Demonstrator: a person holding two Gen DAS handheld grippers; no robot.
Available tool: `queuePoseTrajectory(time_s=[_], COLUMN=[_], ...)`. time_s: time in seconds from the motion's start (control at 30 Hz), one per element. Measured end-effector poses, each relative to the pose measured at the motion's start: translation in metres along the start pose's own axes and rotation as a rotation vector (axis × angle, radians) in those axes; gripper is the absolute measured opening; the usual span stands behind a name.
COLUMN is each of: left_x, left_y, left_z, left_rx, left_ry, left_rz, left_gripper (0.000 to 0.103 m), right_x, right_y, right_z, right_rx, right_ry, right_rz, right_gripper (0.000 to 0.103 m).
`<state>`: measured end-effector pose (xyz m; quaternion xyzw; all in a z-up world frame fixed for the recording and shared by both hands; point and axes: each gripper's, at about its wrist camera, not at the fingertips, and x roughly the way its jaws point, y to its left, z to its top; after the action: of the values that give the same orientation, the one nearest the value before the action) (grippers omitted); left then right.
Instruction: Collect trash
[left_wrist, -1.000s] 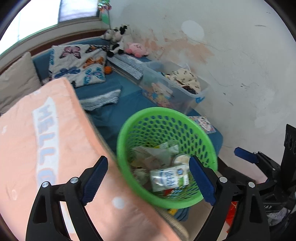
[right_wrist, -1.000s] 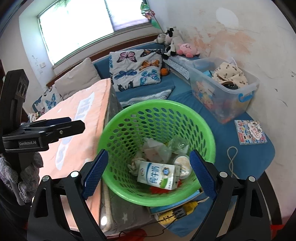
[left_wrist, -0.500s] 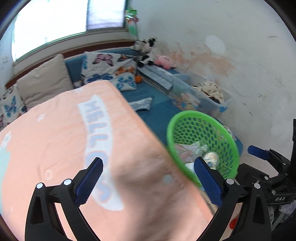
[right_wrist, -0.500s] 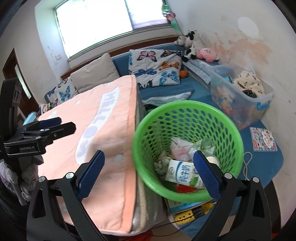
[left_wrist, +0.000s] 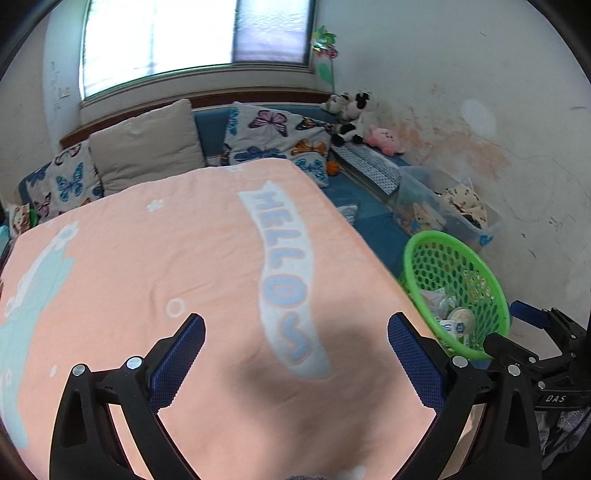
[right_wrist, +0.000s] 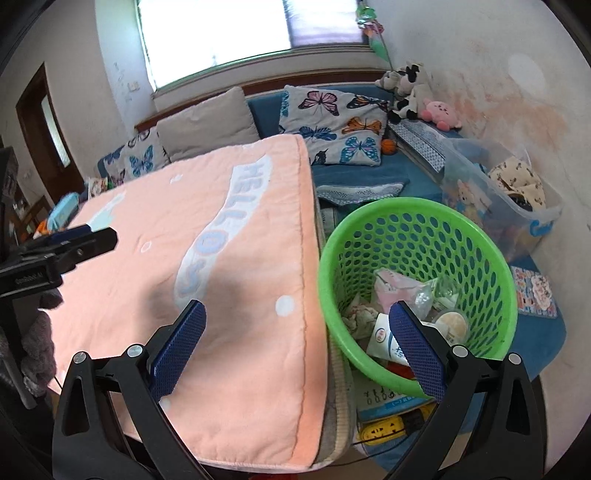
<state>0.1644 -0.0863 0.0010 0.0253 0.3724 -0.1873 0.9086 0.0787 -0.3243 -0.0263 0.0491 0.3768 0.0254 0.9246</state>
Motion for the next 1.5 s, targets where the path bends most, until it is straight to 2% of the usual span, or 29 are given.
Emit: queuePoseTrajectory(time_s=[0.47,0.7,1.2,1.5], left_x=[-0.029,-0.038,-0.046,-0.048], left_y=[0.043,0.049,0.06,0.064], left_z=[-0.028,-0.043,-0.053,-0.055], left_rx=[-0.08,-0.097,-0.109,-0.128], left_ry=[-0.012,-0.025,-0.049,-0.049], left_rz=[0.061,0.1,0.176,0.186], left_gripper=[0.096,0.096,0.096,0.096], right_x=[0.009,0.005,0.002,-0.002], right_y=[0.036,0.047,0.053,0.058], right_z=[-0.006,-0.009,-0.012,-0.011], right_rx=[-0.01,-0.02,-0.022,-0.031], right_ry=[-0.015,-0.037,-0.052,-0.068], right_rz=[0.049,0.048,0.061,0.067], right_gripper=[0.099,0.099,0.099,0.099])
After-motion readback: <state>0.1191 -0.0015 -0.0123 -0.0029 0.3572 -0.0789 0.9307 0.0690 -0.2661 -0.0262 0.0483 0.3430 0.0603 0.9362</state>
